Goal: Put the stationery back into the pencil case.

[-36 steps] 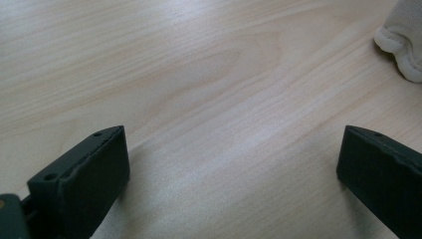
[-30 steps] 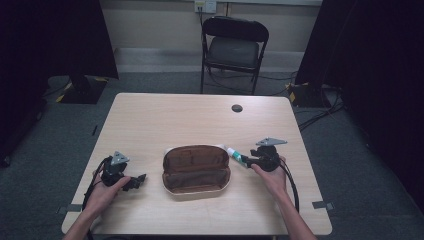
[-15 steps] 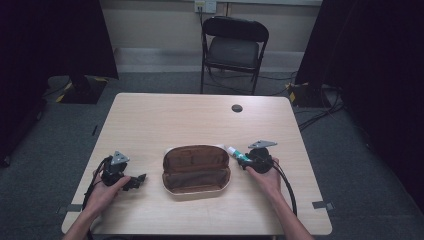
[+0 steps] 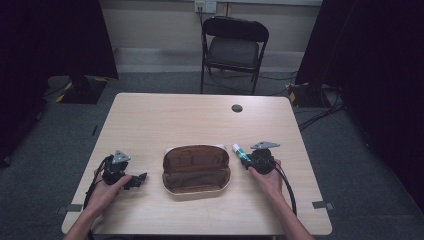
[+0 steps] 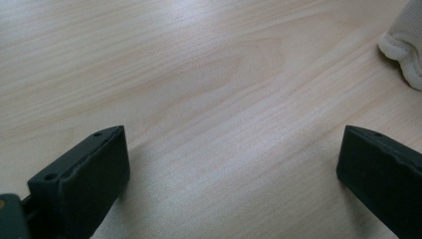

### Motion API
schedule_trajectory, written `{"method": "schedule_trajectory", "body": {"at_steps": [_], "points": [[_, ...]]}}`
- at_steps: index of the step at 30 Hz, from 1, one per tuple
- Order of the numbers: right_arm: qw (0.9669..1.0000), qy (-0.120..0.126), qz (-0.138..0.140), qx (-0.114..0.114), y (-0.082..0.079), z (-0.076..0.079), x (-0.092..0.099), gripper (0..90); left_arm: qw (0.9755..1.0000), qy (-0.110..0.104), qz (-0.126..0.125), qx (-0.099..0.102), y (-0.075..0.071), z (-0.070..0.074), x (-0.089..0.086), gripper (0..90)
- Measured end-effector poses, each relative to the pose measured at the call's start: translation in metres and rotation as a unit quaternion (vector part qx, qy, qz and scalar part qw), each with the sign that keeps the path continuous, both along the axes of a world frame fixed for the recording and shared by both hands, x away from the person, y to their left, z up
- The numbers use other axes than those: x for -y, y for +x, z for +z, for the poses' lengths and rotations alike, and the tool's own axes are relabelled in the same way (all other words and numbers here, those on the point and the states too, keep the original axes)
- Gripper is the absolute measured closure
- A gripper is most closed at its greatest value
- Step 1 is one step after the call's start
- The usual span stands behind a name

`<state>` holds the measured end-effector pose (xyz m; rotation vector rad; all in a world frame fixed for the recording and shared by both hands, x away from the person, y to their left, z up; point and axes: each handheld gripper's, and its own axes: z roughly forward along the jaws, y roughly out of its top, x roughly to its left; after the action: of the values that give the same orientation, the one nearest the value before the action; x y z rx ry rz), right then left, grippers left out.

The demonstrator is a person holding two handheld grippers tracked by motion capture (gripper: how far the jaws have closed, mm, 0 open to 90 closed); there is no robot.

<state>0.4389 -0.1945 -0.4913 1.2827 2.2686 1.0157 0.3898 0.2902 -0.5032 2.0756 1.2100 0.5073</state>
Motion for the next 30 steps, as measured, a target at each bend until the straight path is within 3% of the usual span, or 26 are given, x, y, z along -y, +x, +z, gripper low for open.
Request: {"method": "schedule_trajectory", "body": {"at_steps": [4,18,30], "points": [[0.9998,0.018,-0.007,-0.005,-0.004,0.004,0.004,66.0,1.0000,0.001,-0.001,0.000,0.000,0.000,0.000,0.0],[0.9975,0.070,-0.005,0.014,-0.015,0.025,0.012,66.0,1.0000,0.002,-0.001,0.000,0.000,0.000,0.000,0.0],[0.9949,0.086,0.028,0.043,-0.032,0.052,0.006,66.1,1.0000,0.001,-0.001,0.000,0.000,0.000,0.000,0.0]]}}
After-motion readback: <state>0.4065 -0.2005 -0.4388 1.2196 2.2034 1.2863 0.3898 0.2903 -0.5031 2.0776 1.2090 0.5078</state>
